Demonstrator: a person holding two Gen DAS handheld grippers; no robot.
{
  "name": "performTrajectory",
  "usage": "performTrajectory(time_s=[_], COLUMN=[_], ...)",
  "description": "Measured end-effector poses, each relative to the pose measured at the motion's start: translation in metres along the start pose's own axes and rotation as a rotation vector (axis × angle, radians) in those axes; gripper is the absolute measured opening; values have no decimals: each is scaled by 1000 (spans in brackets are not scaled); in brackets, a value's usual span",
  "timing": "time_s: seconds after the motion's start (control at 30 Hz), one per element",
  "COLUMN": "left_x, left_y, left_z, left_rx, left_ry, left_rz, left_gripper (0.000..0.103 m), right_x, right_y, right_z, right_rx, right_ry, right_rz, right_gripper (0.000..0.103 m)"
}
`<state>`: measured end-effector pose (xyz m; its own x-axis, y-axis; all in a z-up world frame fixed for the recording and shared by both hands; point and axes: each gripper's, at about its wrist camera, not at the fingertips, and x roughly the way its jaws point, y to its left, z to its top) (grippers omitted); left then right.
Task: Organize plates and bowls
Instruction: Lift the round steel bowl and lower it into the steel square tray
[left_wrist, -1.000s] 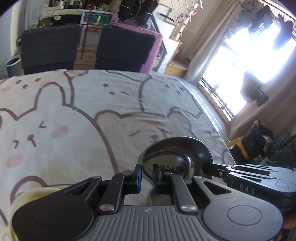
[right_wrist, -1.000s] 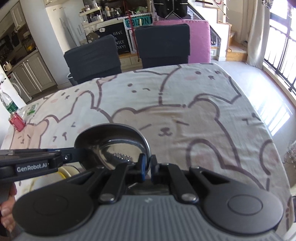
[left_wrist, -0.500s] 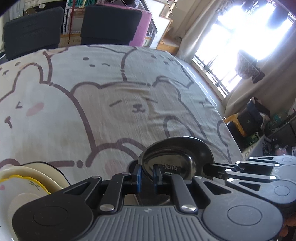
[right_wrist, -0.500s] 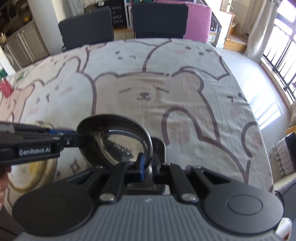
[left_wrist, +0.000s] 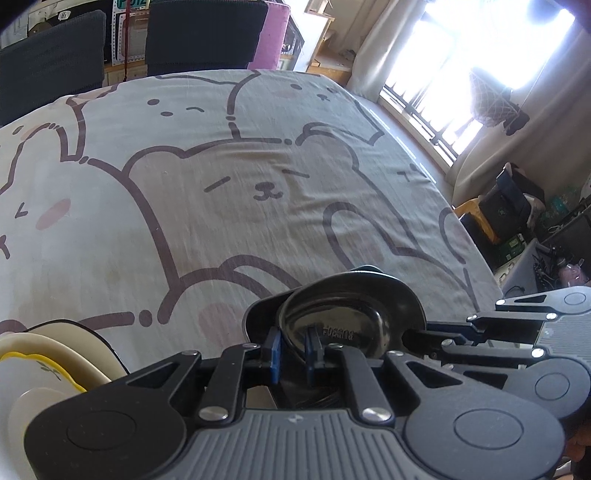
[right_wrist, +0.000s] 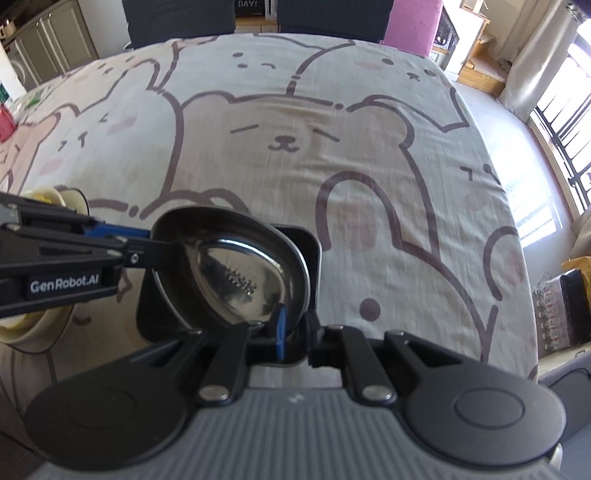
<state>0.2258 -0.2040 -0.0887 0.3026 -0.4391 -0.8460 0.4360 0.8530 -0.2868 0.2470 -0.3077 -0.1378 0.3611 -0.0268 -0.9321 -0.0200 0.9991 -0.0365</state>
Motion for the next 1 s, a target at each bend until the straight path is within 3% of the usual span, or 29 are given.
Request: performTrajectory(time_s=[0.23,1.0], left_x=[8,17], left_y=[0,3], left_z=[1,3], left_rx=[13,21], left_ry=[23,37], left_rz=[11,22], left_gripper=[19,24], right_x=[12,29], right_y=[8,16], right_z=[-1,-1], right_rx=[-50,-96], right_ry=[32,88], right_rz=[-2,5], right_gripper=[17,27])
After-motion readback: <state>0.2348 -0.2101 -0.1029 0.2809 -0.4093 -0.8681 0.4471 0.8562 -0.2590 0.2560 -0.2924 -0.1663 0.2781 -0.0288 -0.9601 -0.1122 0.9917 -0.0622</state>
